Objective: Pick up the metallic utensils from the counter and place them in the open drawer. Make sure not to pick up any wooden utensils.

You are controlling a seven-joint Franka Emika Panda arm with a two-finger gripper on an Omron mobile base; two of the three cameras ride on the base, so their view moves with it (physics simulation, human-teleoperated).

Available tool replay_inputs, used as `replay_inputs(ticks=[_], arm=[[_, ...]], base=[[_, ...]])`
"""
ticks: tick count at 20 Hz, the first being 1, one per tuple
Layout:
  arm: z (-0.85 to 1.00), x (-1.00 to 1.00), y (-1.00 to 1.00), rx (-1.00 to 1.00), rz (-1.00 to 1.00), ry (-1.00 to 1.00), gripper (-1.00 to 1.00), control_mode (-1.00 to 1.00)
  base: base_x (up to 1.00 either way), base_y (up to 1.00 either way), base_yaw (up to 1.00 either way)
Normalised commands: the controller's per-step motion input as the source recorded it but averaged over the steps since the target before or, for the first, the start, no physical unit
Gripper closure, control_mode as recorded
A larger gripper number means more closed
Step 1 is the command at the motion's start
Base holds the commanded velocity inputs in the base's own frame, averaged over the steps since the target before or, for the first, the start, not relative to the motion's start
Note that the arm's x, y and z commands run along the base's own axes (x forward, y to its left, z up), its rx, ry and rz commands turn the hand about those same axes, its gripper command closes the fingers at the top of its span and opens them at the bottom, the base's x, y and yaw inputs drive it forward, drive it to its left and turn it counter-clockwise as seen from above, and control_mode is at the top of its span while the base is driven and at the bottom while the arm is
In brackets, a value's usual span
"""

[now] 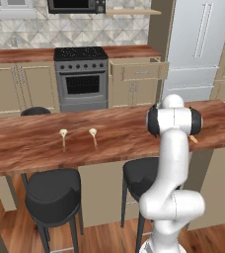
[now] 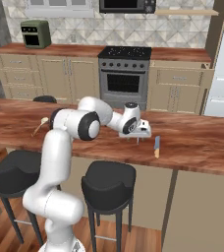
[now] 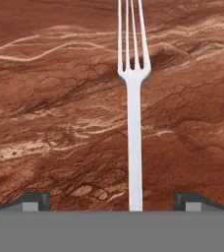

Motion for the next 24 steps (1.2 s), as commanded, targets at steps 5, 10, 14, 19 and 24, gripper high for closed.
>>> replay_inputs(ticks=[5,10,14,19,24], arm=[[-0.41,0.15,0.00,0.01,0.01,-0.06,1.00,-1.00],[-0.23,0.02,0.00,0.00,0.00,-0.09,1.00,-1.00],[-0.03,-0.24,0.00,0.00,0.00,-0.05,1.00,-1.00],[0.31,-0.73,0.18,0.04,0.00,-0.21,1.00,-1.00],[1.00,-0.64,0.63,0.01,0.00,-0.03,1.00,-1.00]], base=[[0.00,0.00,0.00],[0.00,0.00,0.00],[0.00,0.00,0.00],[0.00,0.00,0.00],[0.00,0.00,0.00]])
